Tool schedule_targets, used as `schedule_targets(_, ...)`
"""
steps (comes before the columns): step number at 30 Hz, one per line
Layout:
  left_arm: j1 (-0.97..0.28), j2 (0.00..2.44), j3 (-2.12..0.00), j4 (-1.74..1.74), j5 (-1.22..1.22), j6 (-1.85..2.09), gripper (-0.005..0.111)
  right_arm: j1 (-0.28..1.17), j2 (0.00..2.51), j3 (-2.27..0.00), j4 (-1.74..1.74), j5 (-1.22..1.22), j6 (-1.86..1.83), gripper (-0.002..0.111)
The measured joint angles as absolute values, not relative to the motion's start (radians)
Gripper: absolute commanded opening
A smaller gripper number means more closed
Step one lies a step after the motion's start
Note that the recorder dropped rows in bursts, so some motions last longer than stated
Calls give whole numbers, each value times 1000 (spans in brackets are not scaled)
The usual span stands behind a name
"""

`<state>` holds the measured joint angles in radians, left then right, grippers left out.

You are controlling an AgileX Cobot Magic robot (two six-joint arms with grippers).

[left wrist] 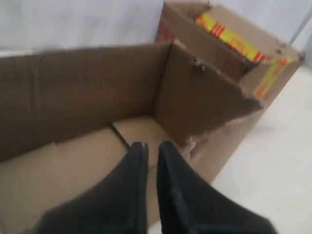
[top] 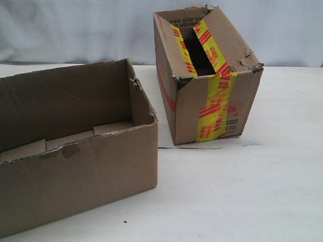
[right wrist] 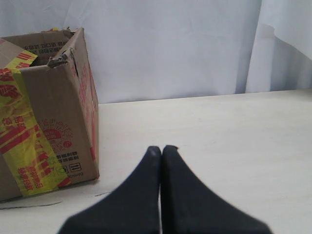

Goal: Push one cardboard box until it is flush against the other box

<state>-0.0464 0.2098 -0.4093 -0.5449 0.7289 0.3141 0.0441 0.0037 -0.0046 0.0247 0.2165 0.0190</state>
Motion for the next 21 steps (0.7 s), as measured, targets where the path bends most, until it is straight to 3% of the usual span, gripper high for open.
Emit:
schedule_targets(10,-46,588,-432,-540,812,320,0,44,4,-5,25,216,19,0)
schedule_targets(21,-46,627,-432,-539,833,299,0,44,4,-5,25,216,19,0)
